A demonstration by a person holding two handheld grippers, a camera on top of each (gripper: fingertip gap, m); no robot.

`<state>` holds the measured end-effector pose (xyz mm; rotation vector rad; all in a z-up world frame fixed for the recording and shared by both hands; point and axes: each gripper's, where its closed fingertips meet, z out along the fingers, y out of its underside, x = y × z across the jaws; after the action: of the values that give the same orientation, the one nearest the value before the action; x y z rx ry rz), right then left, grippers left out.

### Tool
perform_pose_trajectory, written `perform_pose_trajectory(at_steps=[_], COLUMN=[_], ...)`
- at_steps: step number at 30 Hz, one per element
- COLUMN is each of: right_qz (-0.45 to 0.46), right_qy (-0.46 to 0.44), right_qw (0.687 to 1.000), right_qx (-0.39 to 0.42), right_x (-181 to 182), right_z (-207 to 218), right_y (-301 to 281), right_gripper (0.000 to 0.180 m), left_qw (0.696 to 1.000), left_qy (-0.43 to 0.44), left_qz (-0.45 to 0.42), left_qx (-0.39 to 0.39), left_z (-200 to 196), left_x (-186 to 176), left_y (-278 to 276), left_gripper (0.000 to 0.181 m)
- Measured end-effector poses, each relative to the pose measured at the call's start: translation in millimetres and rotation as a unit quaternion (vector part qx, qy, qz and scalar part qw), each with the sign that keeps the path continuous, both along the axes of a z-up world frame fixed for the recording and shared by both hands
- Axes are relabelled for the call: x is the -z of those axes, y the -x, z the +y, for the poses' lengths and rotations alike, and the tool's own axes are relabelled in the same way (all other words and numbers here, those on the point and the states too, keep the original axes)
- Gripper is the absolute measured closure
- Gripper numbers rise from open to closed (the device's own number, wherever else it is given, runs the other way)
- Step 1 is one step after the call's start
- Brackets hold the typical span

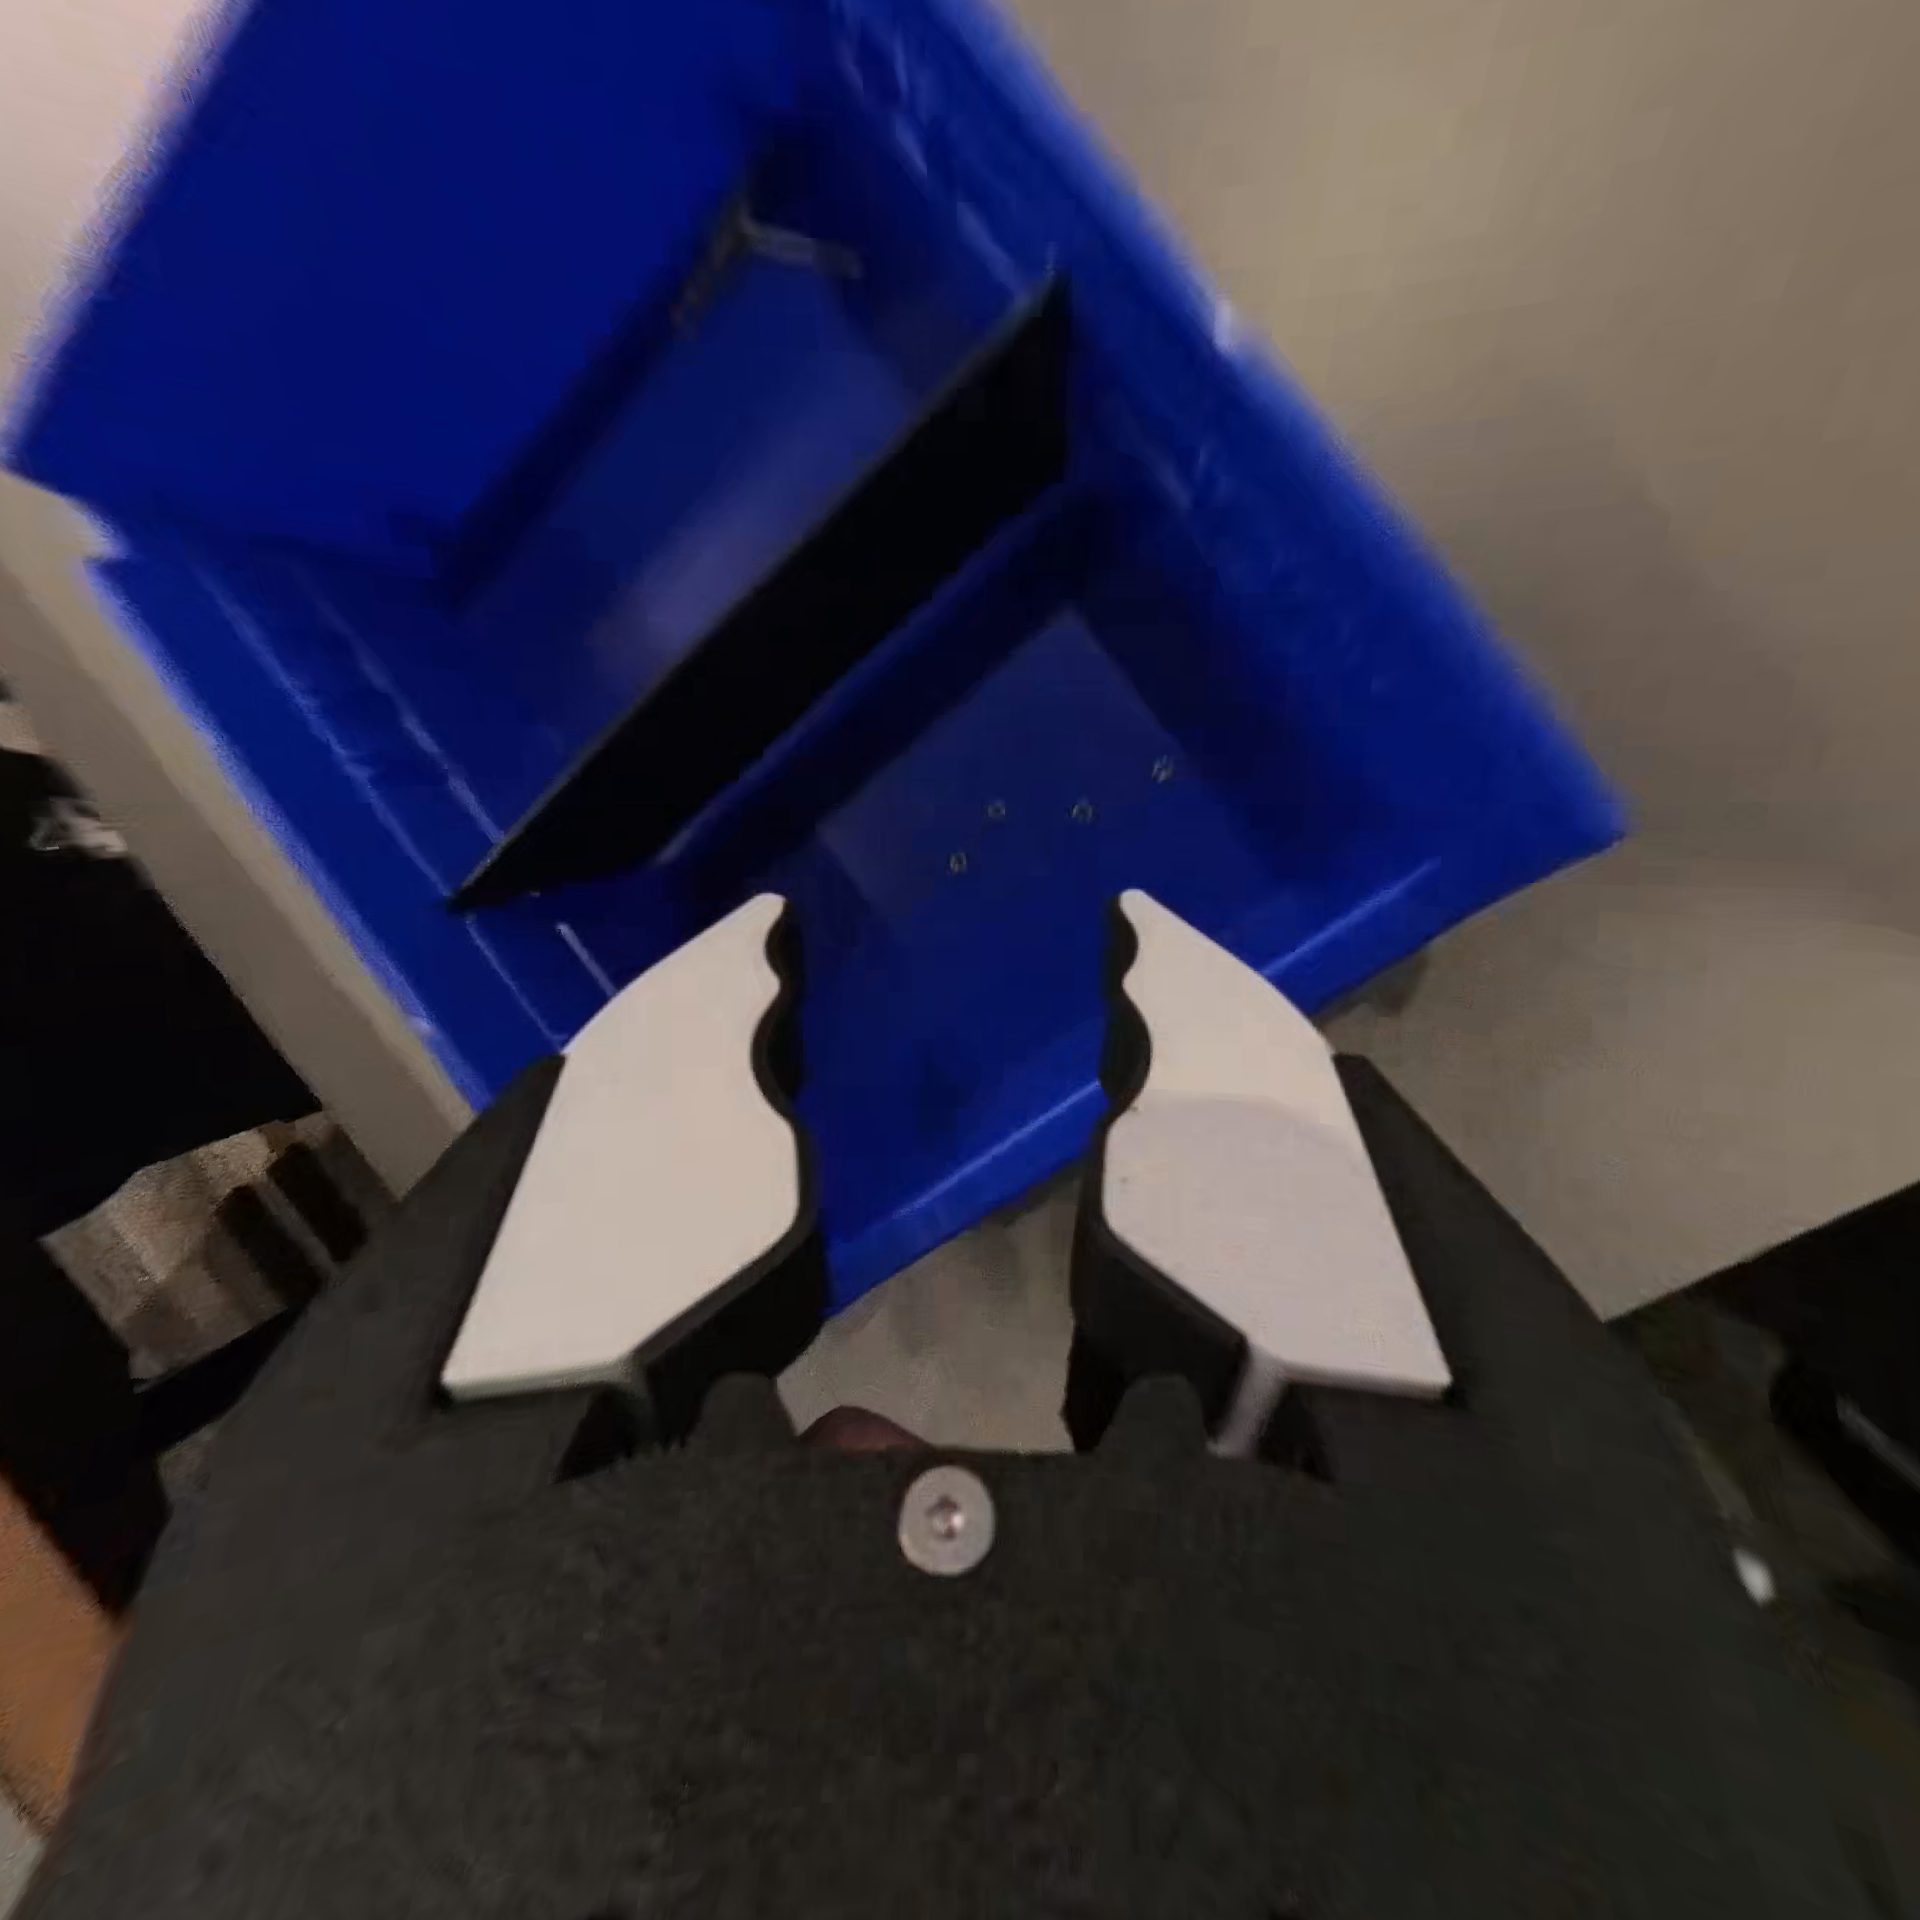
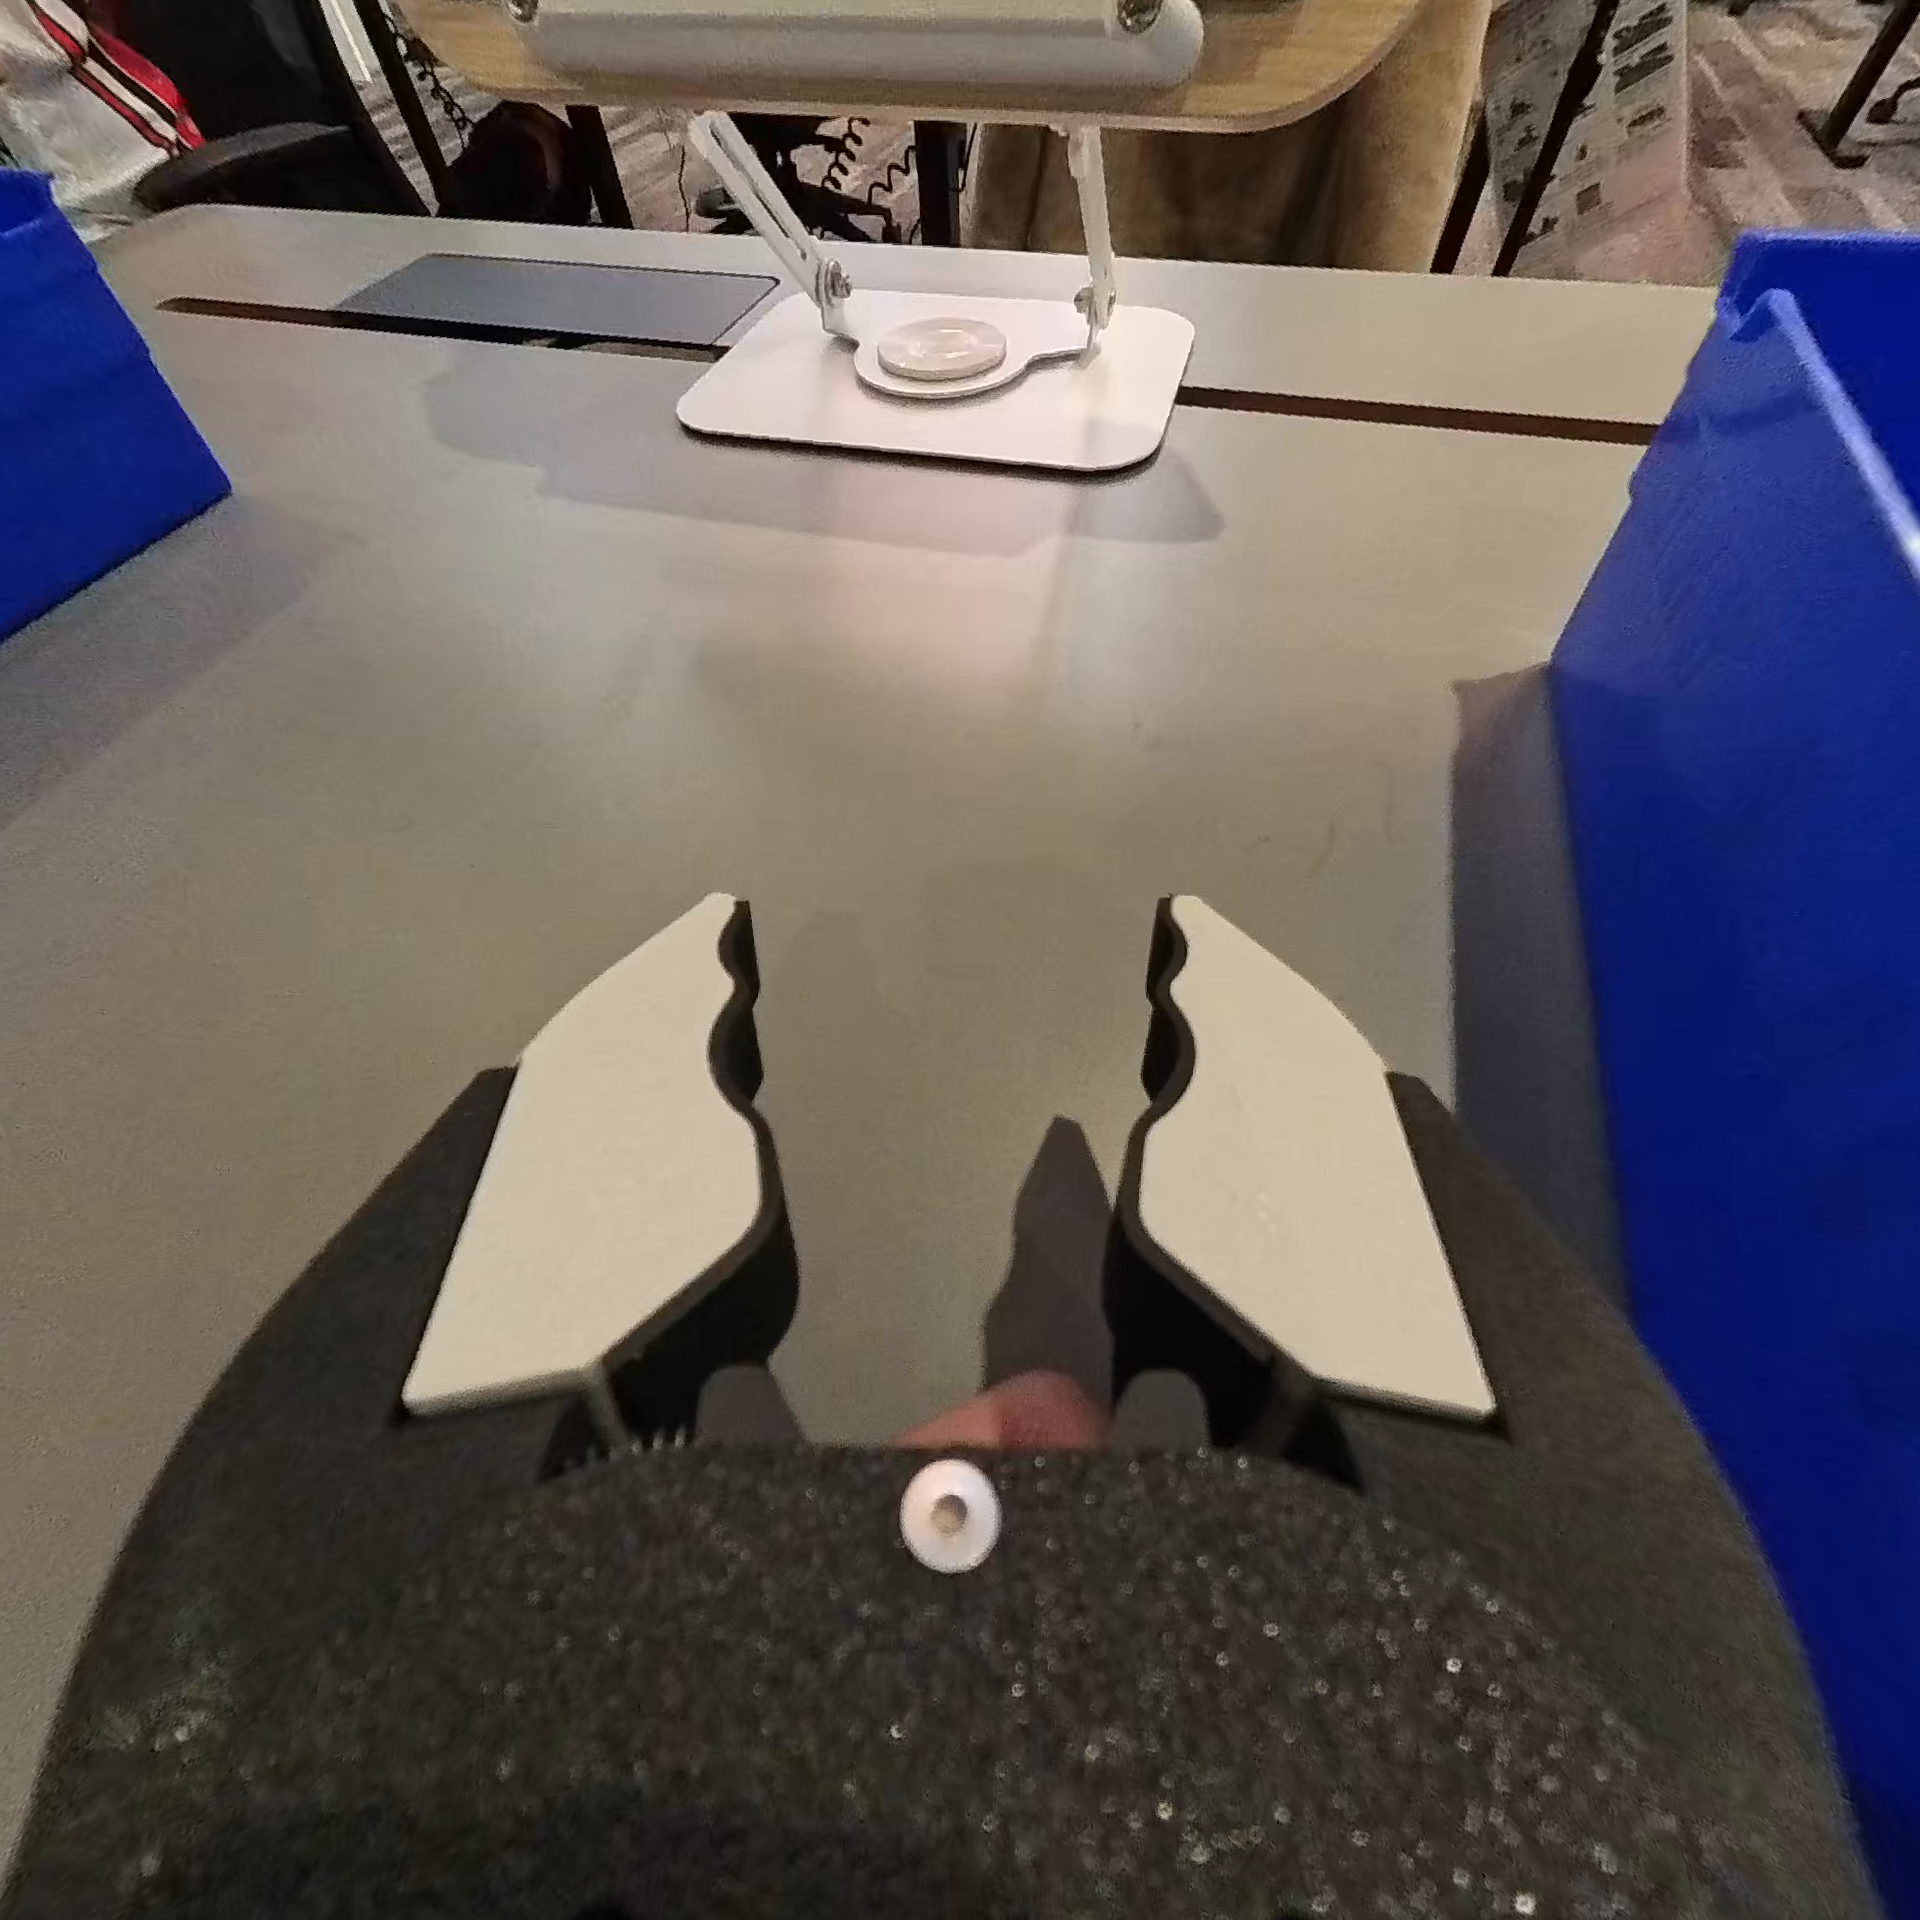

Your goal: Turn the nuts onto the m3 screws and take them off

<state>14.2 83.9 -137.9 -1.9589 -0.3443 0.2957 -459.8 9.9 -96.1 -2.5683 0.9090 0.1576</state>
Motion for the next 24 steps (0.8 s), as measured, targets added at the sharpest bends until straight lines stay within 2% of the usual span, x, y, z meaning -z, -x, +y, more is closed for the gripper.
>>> perform_pose_trajectory(at_steps=[3, 6, 15, 24], right_qz=[-0.002, 0.000, -0.003, 0.003], right_qy=[0.002, 0.000, 0.001, 0.005], right_qw=[1.000, 1.000, 1.000, 1.000], right_qx=[-0.003, -0.005, -0.012, -0.017], right_x=[0.6, 0.1, 0.6, 0.9], right_z=[-0.2, -0.6, -1.3, -1.6], right_y=[1.1, 1.4, 3.5, 4.4], right_gripper=[0.108, 0.109, 0.112, 0.115], left_qw=[0.998, 0.995, 0.986, 0.984], left_qy=[0.065, 0.095, 0.158, 0.175], left_qz=[-0.006, -0.024, -0.017, -0.002], left_qx=[0.002, -0.002, 0.044, 0.040], left_z=[6.2, 12.5, 12.0, 17.5], left_x=[39.6, 59.2, 81.3, 95.0], left_y=[14.0, 15.5, 14.8, 19.3], left_gripper=[0.128, 0.131, 0.140, 0.150])
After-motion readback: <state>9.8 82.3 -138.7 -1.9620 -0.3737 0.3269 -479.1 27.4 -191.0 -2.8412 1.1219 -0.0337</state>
